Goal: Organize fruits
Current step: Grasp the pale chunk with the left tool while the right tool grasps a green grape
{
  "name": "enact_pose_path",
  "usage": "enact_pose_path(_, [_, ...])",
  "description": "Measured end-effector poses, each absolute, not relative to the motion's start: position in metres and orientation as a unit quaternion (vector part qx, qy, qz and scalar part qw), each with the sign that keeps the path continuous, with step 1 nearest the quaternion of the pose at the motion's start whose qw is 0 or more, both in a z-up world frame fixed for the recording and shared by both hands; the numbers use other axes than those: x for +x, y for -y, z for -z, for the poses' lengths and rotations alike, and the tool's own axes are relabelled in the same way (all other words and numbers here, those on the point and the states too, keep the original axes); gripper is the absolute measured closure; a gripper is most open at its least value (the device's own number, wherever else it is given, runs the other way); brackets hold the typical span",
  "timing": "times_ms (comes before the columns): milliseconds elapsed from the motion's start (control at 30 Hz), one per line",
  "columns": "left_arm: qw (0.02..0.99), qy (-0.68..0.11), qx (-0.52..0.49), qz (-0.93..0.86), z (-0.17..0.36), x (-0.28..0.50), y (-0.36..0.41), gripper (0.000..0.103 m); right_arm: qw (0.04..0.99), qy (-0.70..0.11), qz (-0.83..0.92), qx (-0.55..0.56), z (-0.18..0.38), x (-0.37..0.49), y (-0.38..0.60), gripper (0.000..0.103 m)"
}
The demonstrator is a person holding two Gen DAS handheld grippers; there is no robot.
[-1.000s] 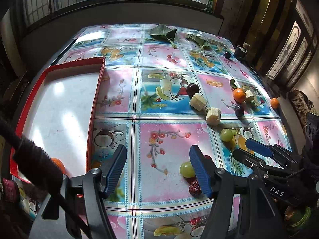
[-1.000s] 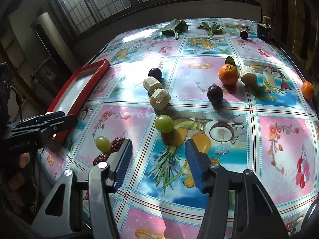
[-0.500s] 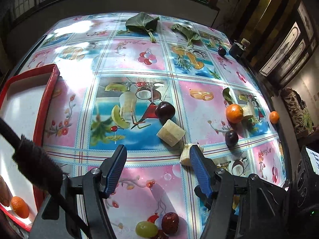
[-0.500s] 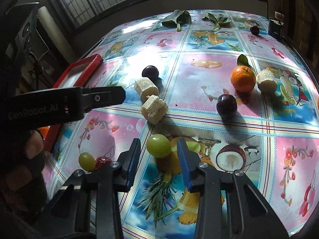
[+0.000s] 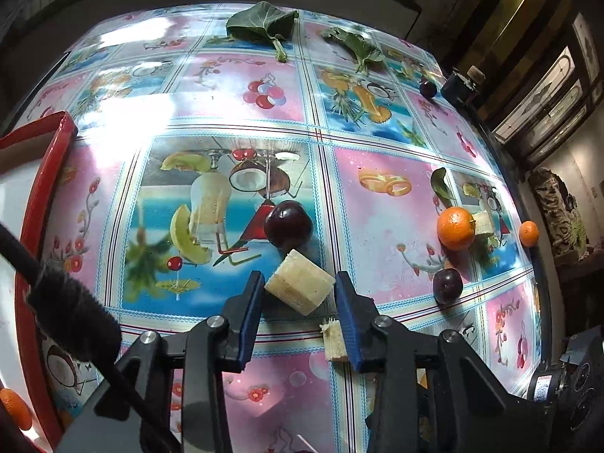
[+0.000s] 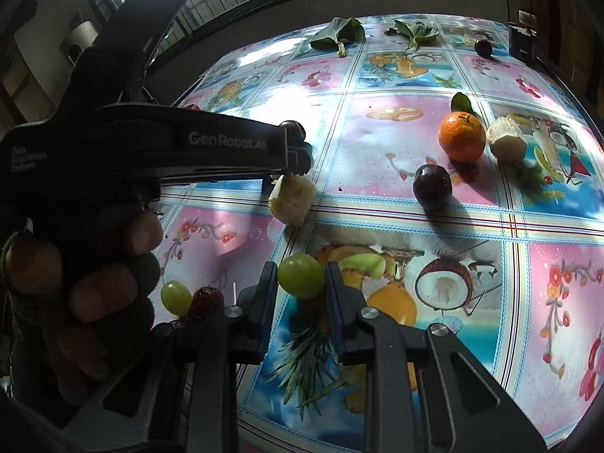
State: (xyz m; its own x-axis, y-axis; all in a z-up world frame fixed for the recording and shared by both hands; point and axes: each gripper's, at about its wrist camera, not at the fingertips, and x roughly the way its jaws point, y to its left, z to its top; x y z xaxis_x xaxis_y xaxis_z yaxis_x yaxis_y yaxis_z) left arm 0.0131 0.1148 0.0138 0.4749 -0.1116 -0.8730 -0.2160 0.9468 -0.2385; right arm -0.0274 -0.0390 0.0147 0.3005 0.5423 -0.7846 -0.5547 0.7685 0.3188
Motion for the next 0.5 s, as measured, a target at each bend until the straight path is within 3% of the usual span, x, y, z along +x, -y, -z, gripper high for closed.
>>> enact_pose_path(500, [0.864,-0.468,-0.177,-0.055,-0.043,-0.077,-0.162,0.066,0.812,-0.469,-0.346,-0.01,-0.035,-0.056,0.033,0.076])
